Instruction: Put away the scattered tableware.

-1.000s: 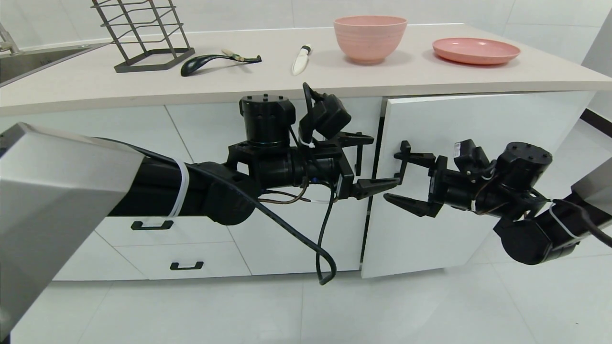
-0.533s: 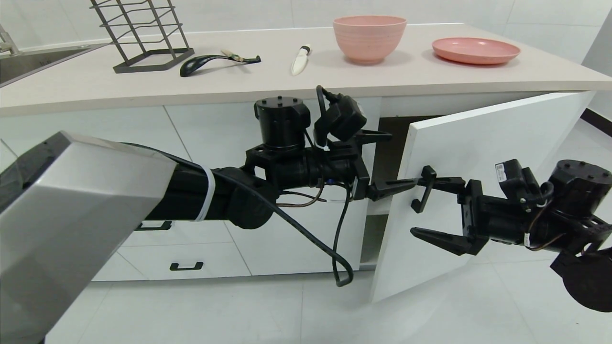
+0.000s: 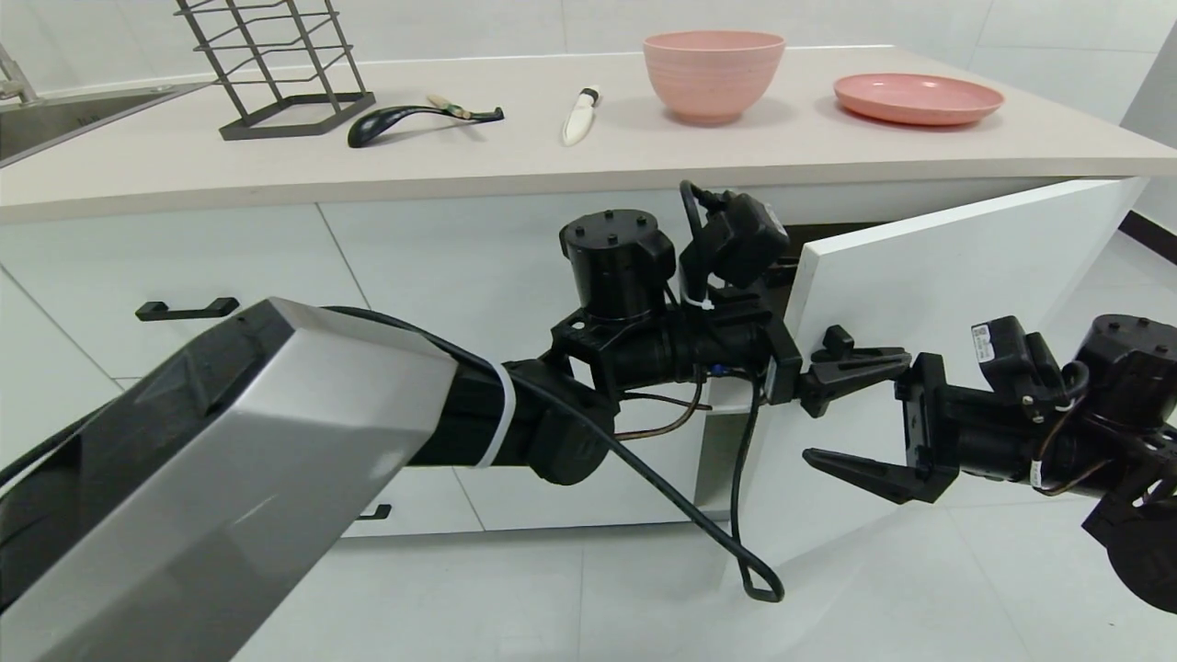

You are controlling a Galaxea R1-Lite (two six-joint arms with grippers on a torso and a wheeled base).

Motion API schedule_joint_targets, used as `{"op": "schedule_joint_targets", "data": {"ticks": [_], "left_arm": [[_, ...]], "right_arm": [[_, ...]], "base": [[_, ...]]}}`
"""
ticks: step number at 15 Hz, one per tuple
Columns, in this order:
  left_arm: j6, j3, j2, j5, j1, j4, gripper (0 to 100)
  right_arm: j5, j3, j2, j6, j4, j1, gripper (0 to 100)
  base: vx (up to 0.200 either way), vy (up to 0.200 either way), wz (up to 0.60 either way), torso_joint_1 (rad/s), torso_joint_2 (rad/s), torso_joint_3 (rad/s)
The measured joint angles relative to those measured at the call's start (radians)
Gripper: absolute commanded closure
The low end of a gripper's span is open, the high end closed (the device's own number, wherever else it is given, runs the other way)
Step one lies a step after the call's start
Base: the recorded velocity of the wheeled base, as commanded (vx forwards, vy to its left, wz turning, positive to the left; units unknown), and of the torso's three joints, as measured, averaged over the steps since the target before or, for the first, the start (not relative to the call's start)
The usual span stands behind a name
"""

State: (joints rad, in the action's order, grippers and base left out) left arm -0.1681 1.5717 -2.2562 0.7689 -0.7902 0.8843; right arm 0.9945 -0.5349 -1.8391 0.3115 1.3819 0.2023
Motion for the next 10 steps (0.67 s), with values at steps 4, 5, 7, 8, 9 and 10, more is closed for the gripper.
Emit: {"op": "schedule_joint_targets", "data": {"ticks": [4, 5, 7, 8, 9, 10], "left_arm": [[0.009, 0.042, -0.034, 0.007, -0.006, 0.015, 0], [0.009, 0.043, -0.037, 0.008, -0.006, 0.016, 0], [0.009, 0.045, -0.044, 0.01, -0.006, 0.017, 0], [0.009, 0.046, -0.045, 0.011, -0.006, 0.018, 0], [0.013, 0.046, -0.047, 0.01, -0.006, 0.017, 0], [0.027, 0.045, -0.047, 0.0, -0.006, 0.017, 0]], "right_arm": [[-0.011, 0.008, -0.039, 0.01, -0.002, -0.064, 0], [-0.012, 0.008, -0.048, 0.01, -0.004, -0.071, 0], [-0.013, 0.006, -0.061, 0.009, -0.006, -0.088, 0], [-0.014, 0.005, -0.065, 0.009, -0.006, -0.093, 0], [-0.016, 0.004, -0.066, 0.009, -0.006, -0.096, 0], [-0.032, 0.005, -0.062, 0.011, -0.008, -0.099, 0]], "base": [[0.0, 0.0, 0.0, 0.0, 0.0, 0.0], [0.0, 0.0, 0.0, 0.0, 0.0, 0.0], [0.0, 0.0, 0.0, 0.0, 0.0, 0.0], [0.0, 0.0, 0.0, 0.0, 0.0, 0.0], [0.0, 0.0, 0.0, 0.0, 0.0, 0.0], [0.0, 0.0, 0.0, 0.0, 0.0, 0.0]]}}
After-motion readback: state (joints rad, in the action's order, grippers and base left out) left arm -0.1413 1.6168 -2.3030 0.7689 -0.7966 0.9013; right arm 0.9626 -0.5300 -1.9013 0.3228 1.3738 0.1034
